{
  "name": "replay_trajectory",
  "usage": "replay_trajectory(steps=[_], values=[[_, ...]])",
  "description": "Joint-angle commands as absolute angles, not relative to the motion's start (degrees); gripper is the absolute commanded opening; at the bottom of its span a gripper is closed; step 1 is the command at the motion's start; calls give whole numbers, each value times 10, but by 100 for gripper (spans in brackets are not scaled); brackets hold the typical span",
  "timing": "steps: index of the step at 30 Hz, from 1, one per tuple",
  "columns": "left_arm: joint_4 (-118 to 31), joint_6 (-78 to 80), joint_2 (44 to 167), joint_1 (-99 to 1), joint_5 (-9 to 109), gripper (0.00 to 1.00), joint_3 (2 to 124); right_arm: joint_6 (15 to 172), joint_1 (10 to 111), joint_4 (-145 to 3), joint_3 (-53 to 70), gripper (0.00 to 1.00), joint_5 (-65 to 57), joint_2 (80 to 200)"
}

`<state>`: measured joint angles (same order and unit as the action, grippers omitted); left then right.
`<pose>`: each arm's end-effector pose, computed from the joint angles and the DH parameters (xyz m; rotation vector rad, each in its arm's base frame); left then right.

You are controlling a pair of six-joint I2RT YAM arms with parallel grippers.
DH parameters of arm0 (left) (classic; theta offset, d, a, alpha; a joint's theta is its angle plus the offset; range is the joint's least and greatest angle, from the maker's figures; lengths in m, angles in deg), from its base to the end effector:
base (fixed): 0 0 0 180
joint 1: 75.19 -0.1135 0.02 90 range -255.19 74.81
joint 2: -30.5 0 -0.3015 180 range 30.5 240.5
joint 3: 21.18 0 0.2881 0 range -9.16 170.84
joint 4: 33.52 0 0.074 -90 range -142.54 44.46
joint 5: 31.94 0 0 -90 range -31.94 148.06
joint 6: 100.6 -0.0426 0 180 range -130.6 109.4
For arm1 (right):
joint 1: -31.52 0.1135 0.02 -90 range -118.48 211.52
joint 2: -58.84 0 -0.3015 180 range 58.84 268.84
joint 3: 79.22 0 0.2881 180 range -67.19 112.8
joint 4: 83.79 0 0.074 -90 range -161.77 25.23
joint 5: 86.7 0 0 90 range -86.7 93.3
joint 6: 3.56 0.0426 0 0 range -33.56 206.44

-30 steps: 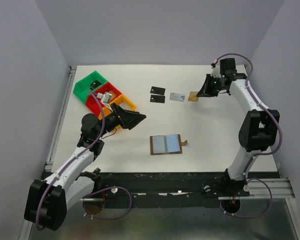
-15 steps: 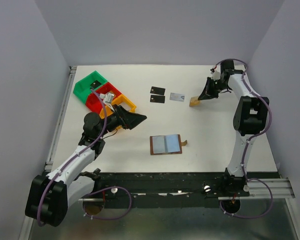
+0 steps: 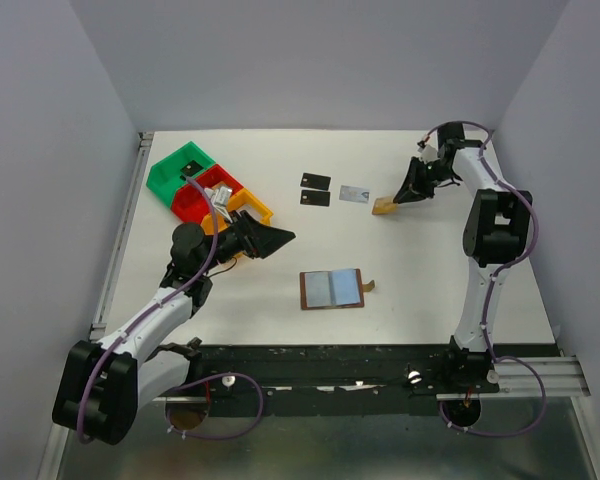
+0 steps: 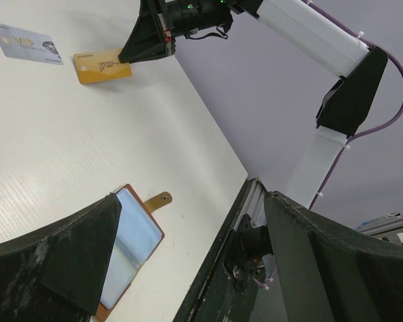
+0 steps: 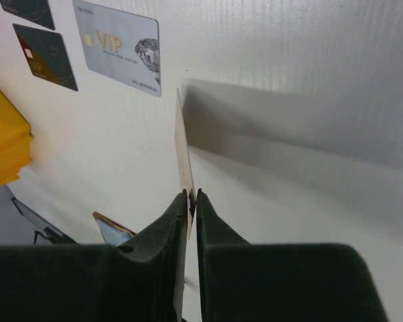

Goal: Take the credit cards out of the card holder
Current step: Place the credit card at the center of the board, then remove the credit card from the card holder.

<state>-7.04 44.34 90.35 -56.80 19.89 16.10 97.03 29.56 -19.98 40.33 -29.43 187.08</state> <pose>0.2212 -0.1013 0.2710 0.0617 1.7225 -1.4819 0.5249 0.0051 0.2020 0.1779 2.7609 0.8413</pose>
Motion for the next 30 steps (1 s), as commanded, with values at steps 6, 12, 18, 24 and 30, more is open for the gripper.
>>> replay_trajectory(steps=[6,12,18,24,30], values=[[-61,442,910,-566,185,99,158,974,282,-182,423,21,-297,1883],[-62,442,912,-566,185,99,157,977,276,-179,421,26,-281,1881],[-92,428,906,-566,198,99,162,990,269,-203,398,31,-233,1839],[-332,328,910,-540,314,99,238,1037,307,-365,218,39,-158,1647],[-538,261,922,-459,535,99,316,1037,449,-437,47,51,3,1480]])
